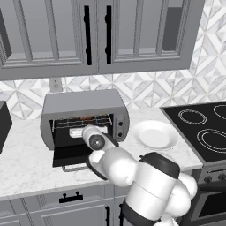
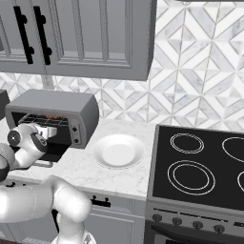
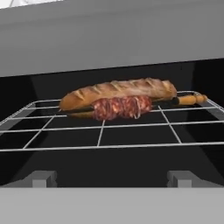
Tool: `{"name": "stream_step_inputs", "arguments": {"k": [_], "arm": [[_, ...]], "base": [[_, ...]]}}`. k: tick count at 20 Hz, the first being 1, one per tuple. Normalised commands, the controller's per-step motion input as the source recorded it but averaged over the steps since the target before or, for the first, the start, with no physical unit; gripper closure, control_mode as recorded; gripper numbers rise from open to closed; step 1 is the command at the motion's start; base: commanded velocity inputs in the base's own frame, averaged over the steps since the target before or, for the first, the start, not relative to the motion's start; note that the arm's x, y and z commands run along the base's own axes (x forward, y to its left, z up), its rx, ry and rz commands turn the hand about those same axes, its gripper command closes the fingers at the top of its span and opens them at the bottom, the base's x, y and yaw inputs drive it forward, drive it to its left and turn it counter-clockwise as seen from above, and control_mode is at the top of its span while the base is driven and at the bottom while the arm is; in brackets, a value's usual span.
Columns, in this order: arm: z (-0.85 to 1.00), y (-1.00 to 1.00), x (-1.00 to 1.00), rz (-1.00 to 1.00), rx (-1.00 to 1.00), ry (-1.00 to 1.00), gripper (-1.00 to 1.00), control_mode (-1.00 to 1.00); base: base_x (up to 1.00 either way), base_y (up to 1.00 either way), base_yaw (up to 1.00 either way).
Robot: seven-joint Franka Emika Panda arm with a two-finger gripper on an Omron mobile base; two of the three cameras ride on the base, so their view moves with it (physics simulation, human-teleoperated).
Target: Pick up the kebab skewer and baguette bread, and place them inside the toaster oven. Close the toaster oven door and start by setting the timer.
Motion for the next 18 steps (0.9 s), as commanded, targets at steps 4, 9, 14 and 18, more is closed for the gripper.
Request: {"name": "stream_step_inputs", "arguments": {"k": [4, 9, 14, 18], "arm": [[0.22, 0.0, -0.59, 0.0, 0.0, 0.04, -1.0, -1.0], [0.25, 0.06, -0.51, -0.02, 0.0, 0.13, -1.0, -1.0], [0.17, 0.12, -0.44, -0.04, 0.0, 0.17, -1.0, -1.0], [0.0, 0.02, -0.6, -0.02, 0.0, 0.1, -1.0, -1.0]], "base": [[0.0, 0.0, 0.0], [0.0, 0.0, 0.0], [0.0, 0.0, 0.0], [0.0, 0.0, 0.0]]}}
